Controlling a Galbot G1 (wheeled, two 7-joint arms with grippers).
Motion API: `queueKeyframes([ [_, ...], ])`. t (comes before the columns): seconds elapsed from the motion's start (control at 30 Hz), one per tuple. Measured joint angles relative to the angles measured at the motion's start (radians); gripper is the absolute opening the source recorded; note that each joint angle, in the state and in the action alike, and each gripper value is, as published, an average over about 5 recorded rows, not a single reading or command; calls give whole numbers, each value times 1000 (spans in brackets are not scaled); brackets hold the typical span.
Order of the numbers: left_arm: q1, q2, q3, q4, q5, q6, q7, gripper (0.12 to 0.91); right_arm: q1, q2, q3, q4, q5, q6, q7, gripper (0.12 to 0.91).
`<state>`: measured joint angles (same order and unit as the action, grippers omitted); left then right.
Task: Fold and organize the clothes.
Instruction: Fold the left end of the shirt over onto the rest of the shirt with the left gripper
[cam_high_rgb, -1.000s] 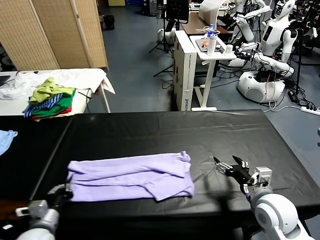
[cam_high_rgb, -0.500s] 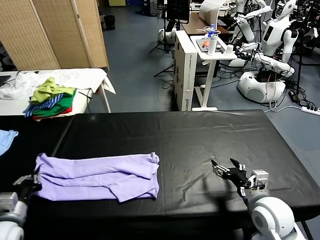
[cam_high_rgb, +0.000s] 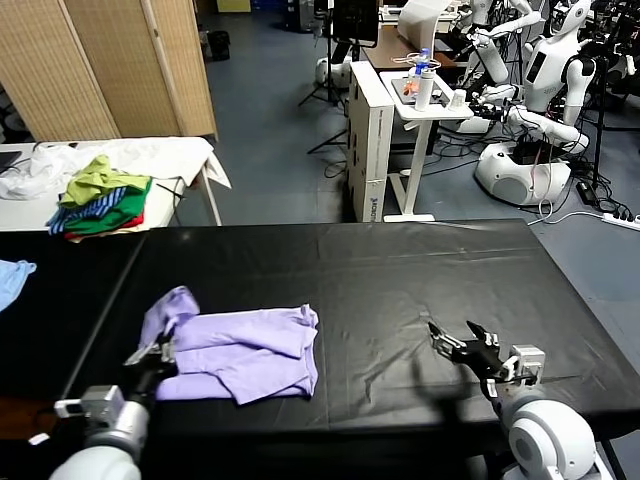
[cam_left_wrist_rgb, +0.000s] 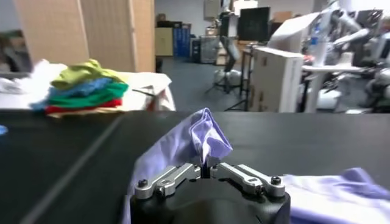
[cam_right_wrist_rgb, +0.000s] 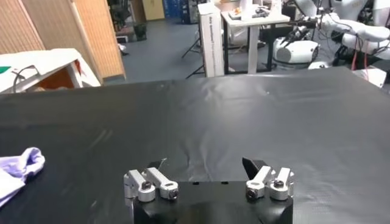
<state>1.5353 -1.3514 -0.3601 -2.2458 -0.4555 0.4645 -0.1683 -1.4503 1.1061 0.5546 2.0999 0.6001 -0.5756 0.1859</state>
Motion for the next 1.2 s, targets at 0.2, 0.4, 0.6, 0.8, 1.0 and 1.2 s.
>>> queueKeyframes([
  [0.2, -22, -12, 17, 24, -9, 0, 0, 179, -8, 4, -1, 3, -6, 0, 0, 907],
  [0.4, -42, -35, 25, 61, 9, -12, -1, 179, -13, 2, 1, 6, -7, 0, -1, 907],
  [0.6, -41, -63, 41, 86, 11, -12, -6, 208, -4, -10, -14, 5, -10, -1, -6, 907],
  [0.8, -41, -100, 58, 97, -6, -23, -4, 573, 7, -28, -46, 3, -13, 4, -36, 907],
  [1.0, -40, -106, 29, 66, -95, -61, 23, 874, 32, -71, -114, 23, 14, 24, -94, 907],
  [1.2, -32, -16, -73, 54, 4, -109, 54, 906, 99, -149, -262, 64, 41, 51, -149, 907],
])
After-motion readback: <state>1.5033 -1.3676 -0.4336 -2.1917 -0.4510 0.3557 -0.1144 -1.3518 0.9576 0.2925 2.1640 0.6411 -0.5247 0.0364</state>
